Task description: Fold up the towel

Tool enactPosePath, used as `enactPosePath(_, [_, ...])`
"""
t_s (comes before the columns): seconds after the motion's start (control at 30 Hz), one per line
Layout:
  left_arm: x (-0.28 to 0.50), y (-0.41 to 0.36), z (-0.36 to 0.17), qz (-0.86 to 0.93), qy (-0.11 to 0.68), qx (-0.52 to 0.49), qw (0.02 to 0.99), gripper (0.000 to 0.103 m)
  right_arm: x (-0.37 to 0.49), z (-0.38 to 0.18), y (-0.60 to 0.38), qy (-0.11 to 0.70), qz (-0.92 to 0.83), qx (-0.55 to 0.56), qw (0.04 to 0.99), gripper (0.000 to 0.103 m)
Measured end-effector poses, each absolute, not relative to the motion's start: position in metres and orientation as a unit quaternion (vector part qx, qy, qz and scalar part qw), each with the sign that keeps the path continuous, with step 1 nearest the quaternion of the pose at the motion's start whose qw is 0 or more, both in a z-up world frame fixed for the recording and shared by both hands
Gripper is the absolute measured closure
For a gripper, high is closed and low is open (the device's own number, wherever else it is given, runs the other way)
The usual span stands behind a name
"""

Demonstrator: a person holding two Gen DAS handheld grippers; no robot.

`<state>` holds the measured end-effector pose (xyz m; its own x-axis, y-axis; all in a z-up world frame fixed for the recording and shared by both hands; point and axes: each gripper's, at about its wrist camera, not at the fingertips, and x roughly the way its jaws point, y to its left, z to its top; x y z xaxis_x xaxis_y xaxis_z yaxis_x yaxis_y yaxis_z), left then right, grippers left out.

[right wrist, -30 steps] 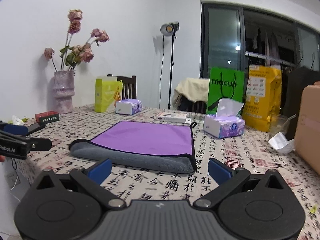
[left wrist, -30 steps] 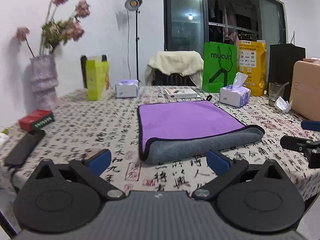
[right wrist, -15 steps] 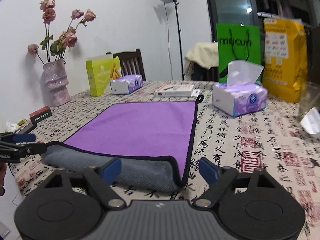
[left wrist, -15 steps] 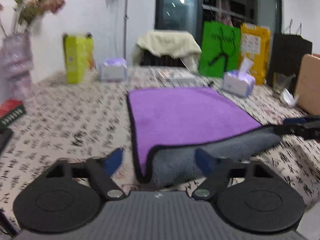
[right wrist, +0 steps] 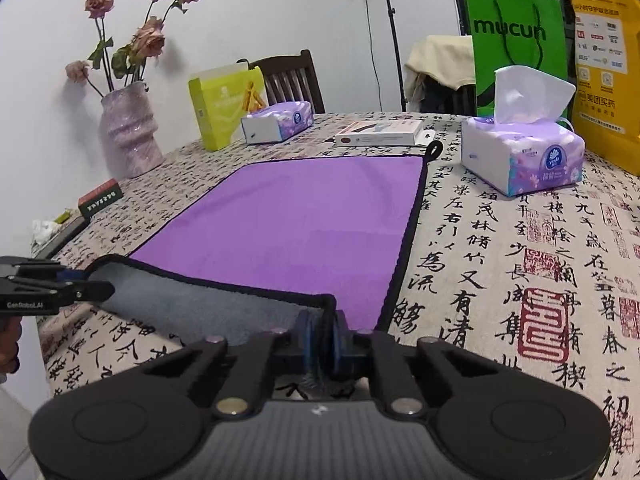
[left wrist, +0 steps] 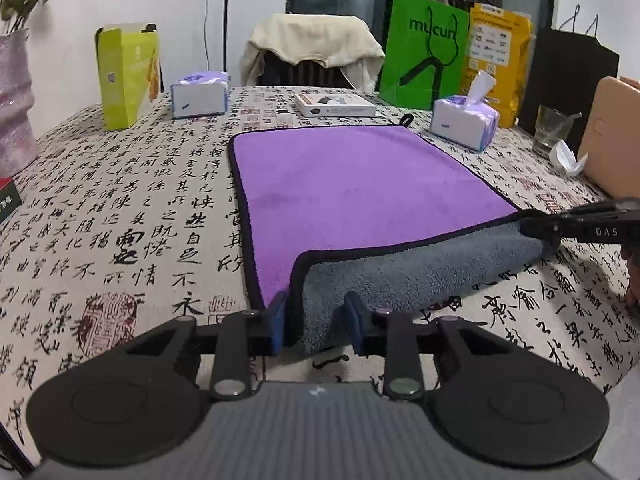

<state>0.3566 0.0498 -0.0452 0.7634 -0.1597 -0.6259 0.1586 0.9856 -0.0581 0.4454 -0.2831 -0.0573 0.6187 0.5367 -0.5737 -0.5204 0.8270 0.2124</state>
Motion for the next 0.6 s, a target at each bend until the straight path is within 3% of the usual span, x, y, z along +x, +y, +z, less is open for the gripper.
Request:
enactPosePath(0.03, [0.357,0.051,-0.045,-0.087,0.332,-0.005,0.939,0.099,0.446,-0.057,-0.283,0.324,0.292,0.011,0.9,0.098])
enactPosePath(0.6, [0.403,0.07,-0.017,-0.056,0.307,-0.043,0.949,0.098,0.485,-0.021,-0.272,0.285,0.293,-0.026,0.912,0.099])
